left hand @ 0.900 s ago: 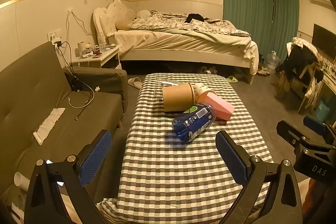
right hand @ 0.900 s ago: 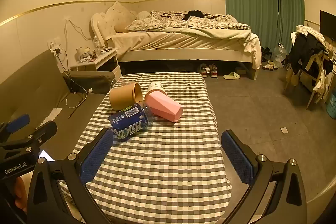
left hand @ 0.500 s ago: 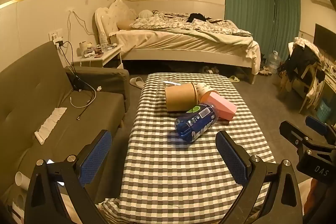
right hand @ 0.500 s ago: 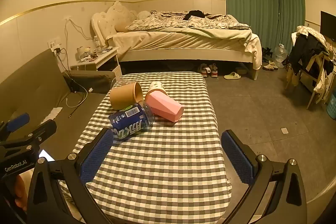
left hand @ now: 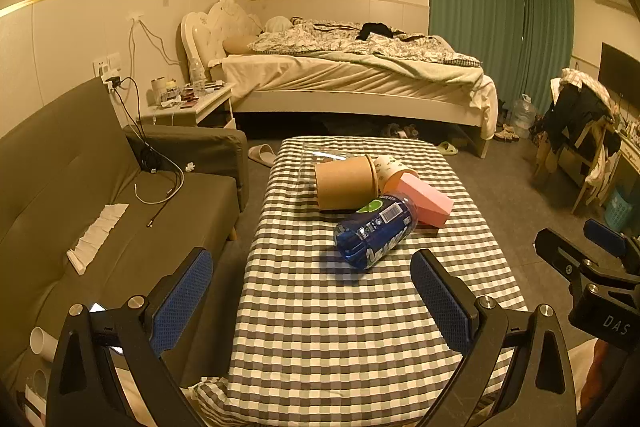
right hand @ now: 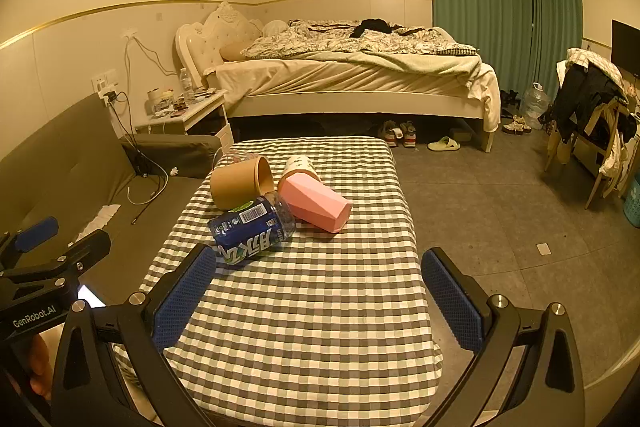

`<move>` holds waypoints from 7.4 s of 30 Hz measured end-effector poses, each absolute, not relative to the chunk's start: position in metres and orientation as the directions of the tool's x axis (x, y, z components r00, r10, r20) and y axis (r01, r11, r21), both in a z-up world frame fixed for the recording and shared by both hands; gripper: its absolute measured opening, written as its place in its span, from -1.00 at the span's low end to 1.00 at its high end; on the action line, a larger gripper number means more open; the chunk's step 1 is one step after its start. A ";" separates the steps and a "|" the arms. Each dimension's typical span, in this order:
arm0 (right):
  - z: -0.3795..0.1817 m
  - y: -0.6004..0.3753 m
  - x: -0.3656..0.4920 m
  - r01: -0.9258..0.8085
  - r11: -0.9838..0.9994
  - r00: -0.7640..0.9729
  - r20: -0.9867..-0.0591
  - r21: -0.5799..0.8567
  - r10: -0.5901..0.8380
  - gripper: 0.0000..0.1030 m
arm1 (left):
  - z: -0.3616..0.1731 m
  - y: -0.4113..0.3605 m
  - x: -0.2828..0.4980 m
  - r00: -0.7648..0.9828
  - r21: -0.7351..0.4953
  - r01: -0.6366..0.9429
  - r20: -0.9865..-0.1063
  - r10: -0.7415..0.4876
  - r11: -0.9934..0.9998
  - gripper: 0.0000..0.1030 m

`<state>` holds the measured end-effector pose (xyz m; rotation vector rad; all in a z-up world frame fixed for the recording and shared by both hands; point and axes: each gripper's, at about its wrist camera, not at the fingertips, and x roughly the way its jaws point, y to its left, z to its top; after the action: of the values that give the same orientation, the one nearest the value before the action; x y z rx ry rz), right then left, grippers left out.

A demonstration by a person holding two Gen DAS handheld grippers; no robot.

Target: Flip cup upside down

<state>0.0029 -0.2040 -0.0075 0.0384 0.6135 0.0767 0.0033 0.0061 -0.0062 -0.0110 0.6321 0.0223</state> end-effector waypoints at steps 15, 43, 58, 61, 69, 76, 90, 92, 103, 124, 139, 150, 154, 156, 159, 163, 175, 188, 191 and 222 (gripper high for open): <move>-0.012 -0.197 0.008 -0.060 0.997 0.813 -0.576 0.058 0.083 0.99 | -0.009 0.005 0.003 0.804 -0.003 -0.028 -0.595 0.021 1.000 0.98; -0.014 -0.200 0.002 -0.065 0.997 0.810 -0.581 0.052 0.083 0.99 | -0.012 0.005 0.000 0.800 -0.002 -0.031 -0.600 0.024 1.000 0.98; -0.020 -0.199 0.004 -0.069 0.997 0.803 -0.591 0.046 0.083 0.99 | -0.018 0.003 -0.001 0.792 0.000 -0.028 -0.610 0.023 1.000 0.98; -0.021 -0.198 0.006 -0.072 0.996 0.801 -0.593 0.043 0.084 0.99 | -0.017 0.003 -0.001 0.791 0.000 -0.029 -0.612 0.023 1.000 0.98; -0.019 -0.186 0.011 -0.096 0.995 0.800 -0.595 -0.001 0.077 0.99 | -0.016 0.009 0.009 0.773 -0.007 -0.037 -0.634 0.024 0.999 0.98; -0.004 -0.163 0.049 -0.224 0.967 0.788 -0.606 -0.119 0.107 0.99 | -0.025 0.037 0.046 0.754 -0.028 -0.090 -0.655 0.049 0.996 0.98; -0.044 -0.010 0.225 -0.754 0.480 0.570 -0.810 -0.450 0.137 0.98 | -0.075 0.134 0.138 0.666 -0.015 -0.278 -0.724 0.181 0.960 0.98; -0.071 0.002 0.246 -0.784 0.399 0.541 -0.839 -0.475 0.064 0.94 | -0.087 0.143 0.142 0.639 -0.020 -0.288 -0.748 0.177 0.957 0.98; -0.135 0.020 0.270 -0.885 0.184 0.417 -0.904 -0.427 -0.089 0.68 | -0.106 0.164 0.148 0.592 -0.010 -0.312 -0.784 0.186 0.950 0.98; -0.048 0.029 0.238 -0.786 0.297 0.535 -0.837 -0.542 -0.112 0.63 | -0.073 0.151 0.122 0.654 -0.045 -0.297 -0.737 0.169 0.954 0.98; -0.026 -0.083 0.131 -0.531 0.837 0.038 -0.991 -0.131 -0.131 0.63 | -0.031 0.109 0.045 0.733 -0.074 -0.180 -0.675 0.084 0.981 0.98; -0.126 -0.117 0.127 -0.056 0.979 -0.118 -0.975 0.194 0.186 0.63 | -0.049 0.105 0.037 0.696 -0.029 -0.177 -0.710 0.104 0.984 0.98; -0.130 -0.122 0.131 -0.012 0.974 -0.085 -0.971 0.224 0.222 0.58 | -0.055 0.101 0.040 0.674 -0.016 -0.168 -0.731 0.103 0.986 0.98; -0.123 -0.121 0.131 -0.044 0.975 -0.050 -0.975 0.218 0.216 0.58 | -0.056 0.097 0.041 0.660 -0.016 -0.157 -0.745 0.093 0.987 0.98; -0.098 -0.126 0.129 -0.079 0.966 0.032 -0.968 0.246 0.249 0.76 | -0.054 0.088 0.040 0.644 -0.018 -0.137 -0.761 0.075 0.990 0.98; -0.048 -0.139 0.118 -0.167 0.969 0.204 -0.956 0.180 0.212 0.83 | -0.046 0.069 0.039 0.615 -0.043 -0.105 -0.788 0.031 0.994 0.98; 0.006 -0.234 0.068 -0.162 0.984 0.498 -0.867 -0.078 0.013 0.84 | -0.035 -0.016 0.060 0.439 -0.087 0.026 -0.894 -0.089 0.996 0.98; -0.053 -0.281 0.053 -0.125 0.992 0.483 -0.874 -0.012 0.051 0.83 | -0.079 -0.082 0.128 0.175 -0.090 0.089 -0.979 -0.104 0.992 0.98; -0.064 -0.285 0.055 -0.116 0.993 0.477 -0.877 0.004 0.059 0.83 | -0.096 -0.091 0.138 0.105 -0.101 0.083 -0.988 -0.110 0.991 0.98; -0.083 -0.299 0.046 -0.033 0.999 0.503 -0.864 -0.014 0.004 0.83 | -0.081 -0.138 0.117 0.667 0.250 0.207 -0.743 0.050 0.946 0.62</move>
<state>0.0457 -0.2989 -0.0826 -0.0302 1.0438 0.0224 0.1166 -0.1378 -0.0814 0.3280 0.8397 -0.0904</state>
